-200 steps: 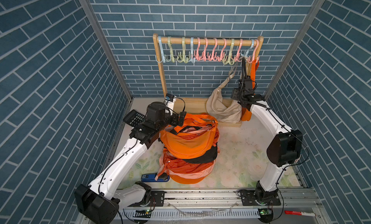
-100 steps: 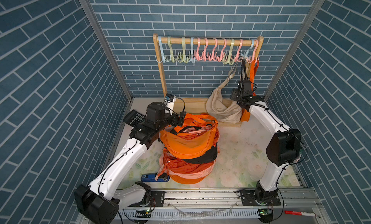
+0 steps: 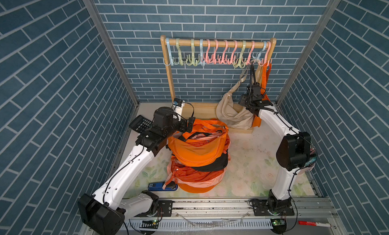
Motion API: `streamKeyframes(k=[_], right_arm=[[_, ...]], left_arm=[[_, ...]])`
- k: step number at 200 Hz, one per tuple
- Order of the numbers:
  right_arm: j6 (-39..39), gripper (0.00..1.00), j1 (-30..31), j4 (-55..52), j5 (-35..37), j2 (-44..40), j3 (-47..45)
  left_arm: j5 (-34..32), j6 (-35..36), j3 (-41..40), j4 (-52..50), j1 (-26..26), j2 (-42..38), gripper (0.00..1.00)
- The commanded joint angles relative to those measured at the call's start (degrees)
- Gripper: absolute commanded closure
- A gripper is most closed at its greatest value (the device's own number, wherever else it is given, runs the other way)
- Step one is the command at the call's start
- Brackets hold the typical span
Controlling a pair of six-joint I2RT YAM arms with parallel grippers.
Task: Take the bag off the hook
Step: Pick up the bag from the hook.
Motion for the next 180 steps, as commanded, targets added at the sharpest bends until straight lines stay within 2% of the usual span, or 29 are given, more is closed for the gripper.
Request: streamKeyframes(k=[1,40,56,90,124,138,180], right_arm=[[1.74,0.32,-0.52,0.26,-0.73,2.31,2.73],[1.56,0.39,-0.59,0.17,-1.29,4.51,5.86],[1.44,0.46,-0.60,0.39,-1.25,4.99,6.28],[1.09,0.75,-0.60,1.51,-1.86,4.48,5.27],[-0.04,0.97,-0.21,3.94,-2.65,0.39,0.32],[-0.23,1.00,-0.01,5.59,-3.34,-2.53,-3.09],[-0.23,1.00,0.41,8.48,-5.97,-11.47,-12.54]], left_arm=[[-0.25,0.79,-0.51,-0.18,0.21,-0.99,0.01],[-0.34,0.99,-0.51,-0.20,0.25,-0.82,0.01],[-0.43,0.99,-0.51,-0.19,0.29,-0.82,0.01],[-0.50,1.05,-0.51,-0.12,0.27,-0.67,0.01],[-0.54,1.40,-0.75,0.47,0.52,-0.35,0.01],[0.30,1.67,-1.33,2.14,0.84,0.05,0.01],[3.91,2.33,-0.24,9.31,0.92,3.40,0.01]])
